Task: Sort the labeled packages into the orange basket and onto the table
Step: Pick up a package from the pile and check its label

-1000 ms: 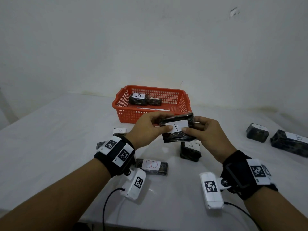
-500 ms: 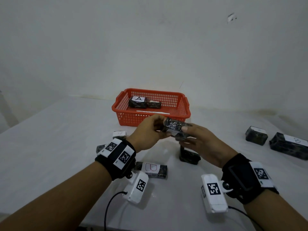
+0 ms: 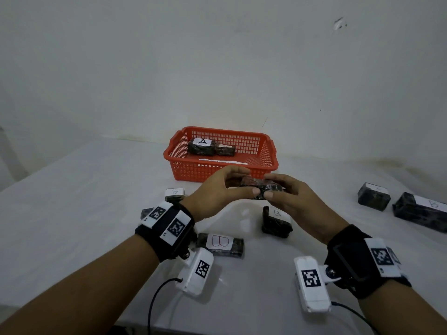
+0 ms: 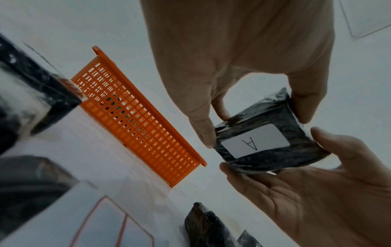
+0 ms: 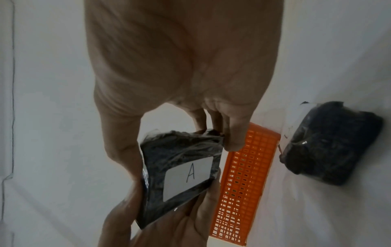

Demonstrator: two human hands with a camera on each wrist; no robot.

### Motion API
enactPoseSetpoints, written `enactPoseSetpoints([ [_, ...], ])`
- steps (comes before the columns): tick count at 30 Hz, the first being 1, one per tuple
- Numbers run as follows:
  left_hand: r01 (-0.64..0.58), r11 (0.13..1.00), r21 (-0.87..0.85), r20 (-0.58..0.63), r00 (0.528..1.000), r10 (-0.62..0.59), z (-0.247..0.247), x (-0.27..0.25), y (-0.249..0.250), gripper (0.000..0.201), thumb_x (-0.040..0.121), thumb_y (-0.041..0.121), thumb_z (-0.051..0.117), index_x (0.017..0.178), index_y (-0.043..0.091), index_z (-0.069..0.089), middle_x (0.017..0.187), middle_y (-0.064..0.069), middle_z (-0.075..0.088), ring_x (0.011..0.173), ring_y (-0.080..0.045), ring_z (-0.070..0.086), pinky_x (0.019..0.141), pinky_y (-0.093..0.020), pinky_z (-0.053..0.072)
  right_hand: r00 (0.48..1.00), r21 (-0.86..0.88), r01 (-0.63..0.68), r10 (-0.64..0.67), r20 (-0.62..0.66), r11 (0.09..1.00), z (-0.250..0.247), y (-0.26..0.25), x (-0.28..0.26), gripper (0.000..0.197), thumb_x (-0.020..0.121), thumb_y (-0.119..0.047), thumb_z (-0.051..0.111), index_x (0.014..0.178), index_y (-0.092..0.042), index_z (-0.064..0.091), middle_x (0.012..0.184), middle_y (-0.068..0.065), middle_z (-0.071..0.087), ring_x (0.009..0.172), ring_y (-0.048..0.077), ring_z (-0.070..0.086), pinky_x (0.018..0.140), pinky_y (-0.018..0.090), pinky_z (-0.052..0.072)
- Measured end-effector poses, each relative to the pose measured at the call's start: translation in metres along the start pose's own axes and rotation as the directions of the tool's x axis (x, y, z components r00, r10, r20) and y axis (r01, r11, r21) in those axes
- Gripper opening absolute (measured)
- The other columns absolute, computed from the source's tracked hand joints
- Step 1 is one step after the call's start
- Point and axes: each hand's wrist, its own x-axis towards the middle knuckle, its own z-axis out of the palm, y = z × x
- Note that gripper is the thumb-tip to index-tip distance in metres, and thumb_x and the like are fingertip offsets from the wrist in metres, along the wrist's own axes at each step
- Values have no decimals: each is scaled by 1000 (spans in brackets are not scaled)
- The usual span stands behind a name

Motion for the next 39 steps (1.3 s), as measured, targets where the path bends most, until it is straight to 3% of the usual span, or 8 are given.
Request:
enactPoseSetpoints([
  [5, 17, 999, -34, 50, 999, -16, 1, -3, 2, 70, 73, 29, 88, 135, 21, 57, 129, 9, 68, 119, -1, 65, 99, -21, 53, 995, -40, 48, -51, -80, 998, -2, -2, 0, 68, 67, -39, 96, 125, -18, 69, 122, 7, 76, 117, 24, 72, 102, 38, 57],
  [8, 17, 1000, -16, 97, 995, -15, 2, -5, 4, 48, 83, 18, 82, 122, 33, 60, 116, 20, 72, 111, 8, 66, 94, -16, 54, 995, -48, 33, -37, -95, 998, -3, -2, -1, 61, 71, -33, 93, 124, -17, 69, 122, 6, 76, 117, 24, 73, 101, 37, 57],
  [14, -22, 1000, -10, 7, 1000, 23, 2, -1, 0, 79, 66, 44, 89, 135, 24, 57, 129, 5, 69, 120, -8, 66, 103, -29, 54, 1000, -128, -4, 4, -1, 992, -2, -4, -5, 72, 68, -34, 93, 132, -25, 63, 125, -5, 75, 119, 10, 70, 105, 34, 54],
  [18, 18, 999, 30, 112, 993, -22, 3, -5, 5, 52, 77, 24, 85, 122, 36, 60, 123, 13, 71, 117, 1, 66, 97, -20, 54, 1000, -189, 14, -18, -21, 982, -6, -5, -5, 81, 61, -41, 94, 134, -27, 62, 130, -5, 71, 123, 9, 66, 110, 37, 52],
  [21, 1, 997, 73, 87, 996, -7, 5, -5, 2, 51, 83, 15, 84, 126, 29, 60, 125, 9, 70, 119, -3, 65, 104, -26, 53, 1000, -193, 17, -14, 16, 981, -5, -3, -6, 89, 55, -49, 88, 137, -28, 60, 133, -5, 68, 125, 7, 64, 109, 33, 52],
  [30, 2, 998, 63, 152, 988, -11, 6, -7, 7, 45, 80, 20, 84, 118, 36, 64, 119, 13, 73, 117, 0, 67, 97, -20, 54, 998, -186, 57, -63, -26, 981, -9, 0, -8, 82, 57, -51, 88, 131, -26, 63, 128, -2, 72, 122, 11, 67, 107, 33, 53],
  [34, -10, 996, 84, 67, 998, 4, 7, -3, 3, 79, 61, 42, 94, 130, 20, 61, 122, 5, 72, 114, -6, 68, 97, -28, 57, 1000, -177, 23, -22, 12, 984, -9, -1, -7, 84, 60, -49, 89, 135, -27, 60, 132, -5, 69, 125, 9, 65, 106, 32, 53],
  [39, 17, 998, 65, 88, 996, -22, 4, -3, 2, 66, 68, 25, 94, 125, 27, 61, 122, 9, 71, 114, -2, 67, 97, -24, 56, 1000, -205, 9, -14, -22, 979, -8, -4, -9, 75, 63, -44, 94, 128, -23, 65, 126, -4, 73, 119, 8, 68, 102, 29, 54],
])
